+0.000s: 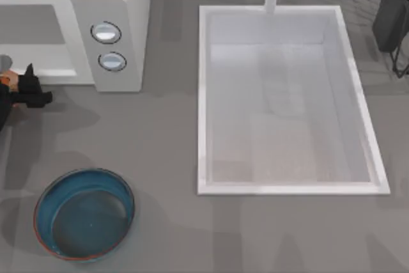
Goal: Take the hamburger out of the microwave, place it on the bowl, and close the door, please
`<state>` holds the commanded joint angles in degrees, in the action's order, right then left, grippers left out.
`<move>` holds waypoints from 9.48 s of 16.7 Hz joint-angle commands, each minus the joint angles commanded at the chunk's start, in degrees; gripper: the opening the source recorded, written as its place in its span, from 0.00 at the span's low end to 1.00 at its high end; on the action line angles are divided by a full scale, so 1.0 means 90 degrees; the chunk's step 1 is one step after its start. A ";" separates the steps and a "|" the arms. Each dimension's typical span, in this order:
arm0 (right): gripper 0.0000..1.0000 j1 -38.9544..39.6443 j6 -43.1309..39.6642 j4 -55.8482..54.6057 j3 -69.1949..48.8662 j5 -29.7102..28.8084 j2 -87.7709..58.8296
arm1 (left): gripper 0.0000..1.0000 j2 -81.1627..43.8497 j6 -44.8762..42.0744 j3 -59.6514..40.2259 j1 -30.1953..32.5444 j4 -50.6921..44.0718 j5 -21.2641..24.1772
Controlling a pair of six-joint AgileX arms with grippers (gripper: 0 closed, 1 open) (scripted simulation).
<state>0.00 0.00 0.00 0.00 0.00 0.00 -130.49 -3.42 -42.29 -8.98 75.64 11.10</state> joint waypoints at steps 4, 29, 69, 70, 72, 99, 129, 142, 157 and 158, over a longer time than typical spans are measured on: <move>1.00 0.0000 0.0000 0.0000 0.0000 0.0000 0.0000 | 0.00 0.0093 -0.0004 -0.0034 0.0048 -0.0114 -0.0002; 1.00 0.0000 0.0000 0.0000 0.0000 0.0000 0.0000 | 0.00 0.2335 0.2760 -0.1702 0.0745 -0.5557 -0.0933; 1.00 0.0000 0.0000 0.0000 0.0000 0.0000 0.0000 | 0.00 -0.0333 1.9698 -0.4761 0.5770 -1.9189 -0.4619; 1.00 0.0000 0.0000 0.0000 0.0000 0.0000 0.0000 | 0.00 -0.0299 1.9674 -0.4677 0.5745 -1.9137 -0.4646; 1.00 0.0000 0.0000 0.0000 0.0000 0.0000 0.0000 | 0.00 -0.0245 1.9628 -0.4504 0.5696 -1.9015 -0.4697; 1.00 0.0000 0.0000 0.0000 0.0000 0.0000 0.0000 | 1.00 -0.0473 1.9589 -0.4008 0.5563 -1.8286 -0.4758; 1.00 0.0000 0.0000 0.0000 0.0000 0.0000 0.0000 | 1.00 0.9340 0.6259 0.1734 0.2469 -1.0771 -0.2677; 1.00 0.0000 0.0000 0.0000 0.0000 0.0000 0.0000 | 1.00 1.4500 0.0380 0.4699 0.0998 -0.8405 -0.1233; 1.00 0.0000 0.0000 0.0000 0.0000 0.0000 0.0000 | 0.25 1.4500 0.0380 0.4699 0.0998 -0.8405 -0.1233; 1.00 0.0000 0.0000 0.0000 0.0000 0.0000 0.0000 | 0.17 1.4500 0.0380 0.4699 0.0998 -0.8405 -0.1233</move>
<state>0.00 0.00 0.00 0.00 0.00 0.00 0.00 0.00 0.00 0.00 0.00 0.00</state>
